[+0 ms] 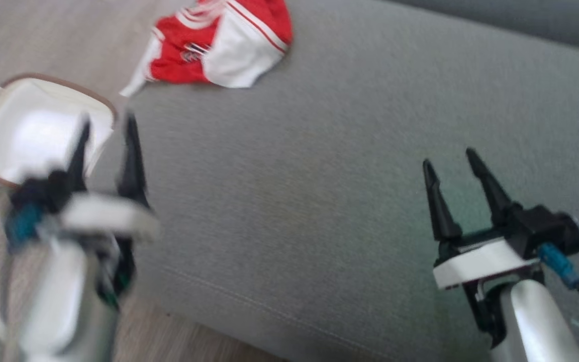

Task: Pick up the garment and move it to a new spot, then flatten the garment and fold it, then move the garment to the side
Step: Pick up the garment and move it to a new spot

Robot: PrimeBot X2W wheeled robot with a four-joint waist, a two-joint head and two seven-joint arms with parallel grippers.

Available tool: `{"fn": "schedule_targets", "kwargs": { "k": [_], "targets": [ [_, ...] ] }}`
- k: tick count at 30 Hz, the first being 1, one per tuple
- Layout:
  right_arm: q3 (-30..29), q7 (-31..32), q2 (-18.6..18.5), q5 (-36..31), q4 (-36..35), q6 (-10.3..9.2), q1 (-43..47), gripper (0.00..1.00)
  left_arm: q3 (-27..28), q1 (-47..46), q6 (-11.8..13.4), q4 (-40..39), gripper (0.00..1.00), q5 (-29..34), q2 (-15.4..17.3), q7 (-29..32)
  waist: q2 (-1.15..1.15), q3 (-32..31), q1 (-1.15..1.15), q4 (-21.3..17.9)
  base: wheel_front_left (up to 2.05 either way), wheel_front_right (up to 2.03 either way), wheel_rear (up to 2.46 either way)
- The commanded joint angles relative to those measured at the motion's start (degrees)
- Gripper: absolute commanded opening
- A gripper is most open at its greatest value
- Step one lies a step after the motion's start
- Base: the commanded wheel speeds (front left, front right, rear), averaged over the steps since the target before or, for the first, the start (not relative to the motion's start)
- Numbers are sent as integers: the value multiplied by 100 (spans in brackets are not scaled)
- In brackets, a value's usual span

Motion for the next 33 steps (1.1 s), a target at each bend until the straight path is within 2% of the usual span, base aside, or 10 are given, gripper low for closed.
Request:
{"fn": "schedule_targets", "kwargs": {
  "k": [1,7,14,19,25,29,30,31,32,33],
  "targets": [
    [105,39,-17,-90,-260,37,-209,100,266,-653,-91,-66,100,81,277,107,0,483,-1,-409,0,0,0],
    [69,197,-17,-365,-522,37,-411,100,416,-2630,-483,913,100,-179,720,949,0,1082,-1,-850,0,0,0],
    [46,329,-17,-561,-927,37,-507,100,450,-4279,-581,2409,100,-315,1102,2095,0,1736,-1,-1385,0,0,0],
    [-76,429,-17,-690,-1203,37,-439,100,433,-4850,-563,3247,100,-400,1188,2696,0,2103,-1,-1618,0,0,0],
    [-70,505,-17,-761,-1515,37,-408,100,553,-5121,-437,3887,100,-502,1289,2717,0,2426,-1,-1800,0,0,0],
    [-59,517,-17,-758,-1580,37,-393,100,585,-5125,-458,4281,100,-594,1268,2720,0,2524,-1,-1837,0,0,0],
    [-55,514,-17,-752,-1577,37,-390,100,575,-5115,-478,4387,86,-615,1248,2773,0,2528,-1,-1843,0,0,0],
    [-48,507,-17,-745,-1566,37,-390,100,555,-5102,-509,4484,47,-625,1236,2816,0,2521,-1,-1852,0,0,0],
    [-43,493,-17,-728,-1556,37,-398,100,548,-5101,-536,4555,35,-637,1239,2807,0,2510,-1,-1859,0,0,0],
    [-41,479,-17,-717,-1547,37,-410,100,551,-5108,-534,4598,0,-638,1250,2730,0,2500,-1,-1865,0,0,0]
  ]
}}
